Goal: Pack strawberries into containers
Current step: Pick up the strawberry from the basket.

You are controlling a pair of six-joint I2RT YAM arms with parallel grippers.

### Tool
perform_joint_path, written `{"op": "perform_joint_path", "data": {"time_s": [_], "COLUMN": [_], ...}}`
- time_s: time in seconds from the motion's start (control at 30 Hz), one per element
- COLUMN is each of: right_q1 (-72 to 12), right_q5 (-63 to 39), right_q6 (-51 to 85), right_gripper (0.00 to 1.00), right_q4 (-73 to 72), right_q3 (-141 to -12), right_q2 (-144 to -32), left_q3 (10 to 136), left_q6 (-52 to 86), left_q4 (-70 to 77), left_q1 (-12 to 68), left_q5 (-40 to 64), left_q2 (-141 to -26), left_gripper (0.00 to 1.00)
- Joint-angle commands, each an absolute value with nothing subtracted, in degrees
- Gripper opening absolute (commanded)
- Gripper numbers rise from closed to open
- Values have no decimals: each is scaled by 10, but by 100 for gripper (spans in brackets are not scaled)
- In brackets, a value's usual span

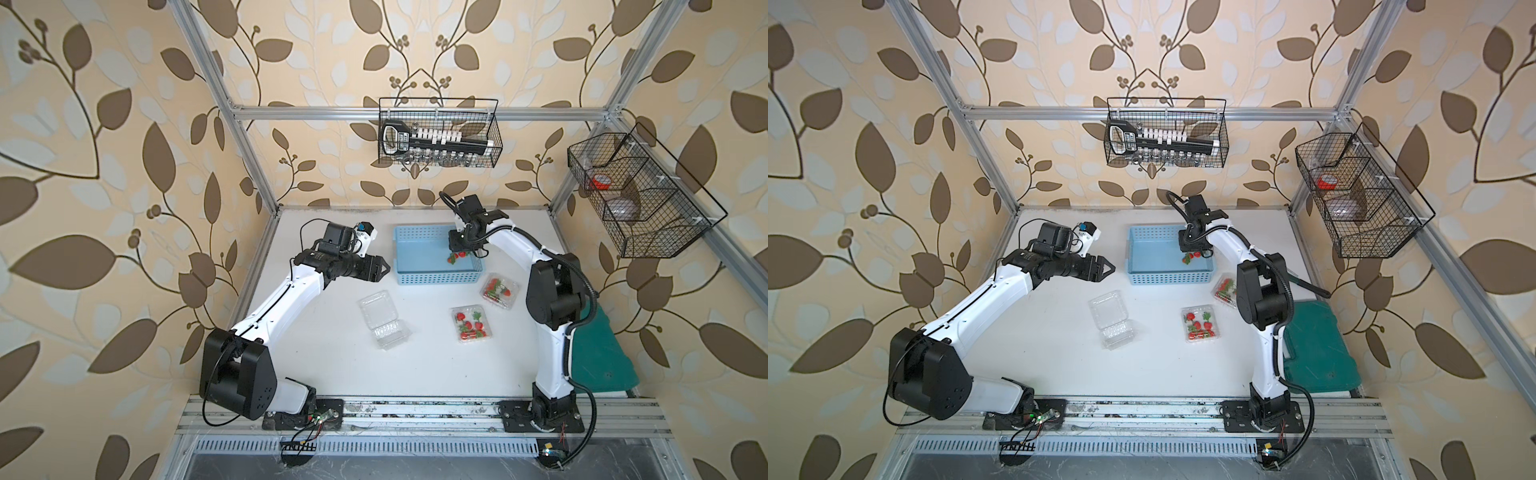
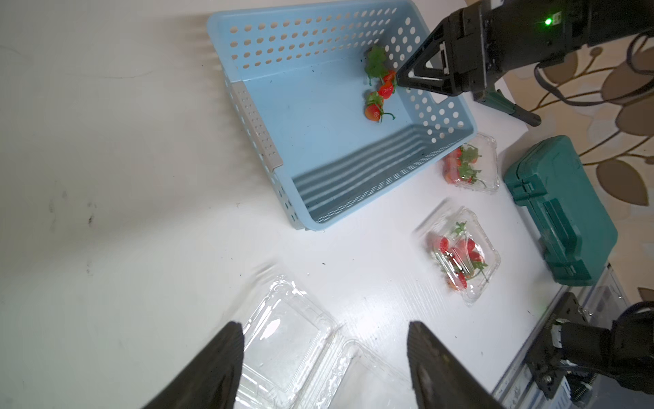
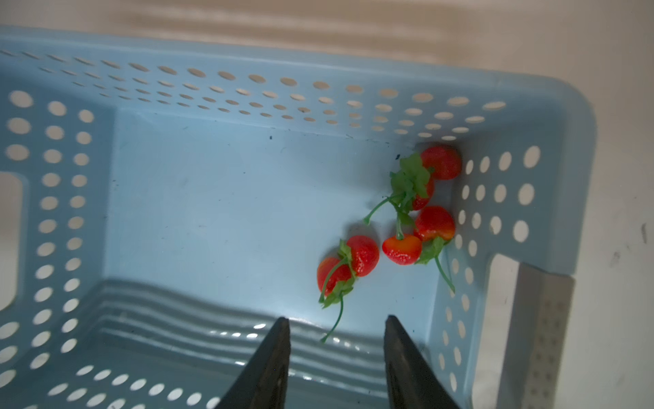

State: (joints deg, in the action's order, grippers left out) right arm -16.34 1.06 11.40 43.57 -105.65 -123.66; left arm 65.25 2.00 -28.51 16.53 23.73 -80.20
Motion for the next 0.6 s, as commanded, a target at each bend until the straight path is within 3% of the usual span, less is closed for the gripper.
{"op": "perform_joint_path", "data": {"time_s": [0.0,0.27,0.57], "right_q1": [-166,-171,-170], "right_q5": [-7,-19,9], "right_q6": [85,94,112], "right_gripper": [46,51,51], "right_q4": [476,448,446], "right_q3": [-1094,-1084,-1101], "right_q2": [-1269,-1300,-1340], "left_q3": [653,657,656], "left_q6": [-1,0,0], "left_q4": [-288,-289,-290], "left_q1": [167,168,168], "left_q5": [220,231,230], "left_q2": [-780,-789,-787], "left_gripper": [75,74,74]}}
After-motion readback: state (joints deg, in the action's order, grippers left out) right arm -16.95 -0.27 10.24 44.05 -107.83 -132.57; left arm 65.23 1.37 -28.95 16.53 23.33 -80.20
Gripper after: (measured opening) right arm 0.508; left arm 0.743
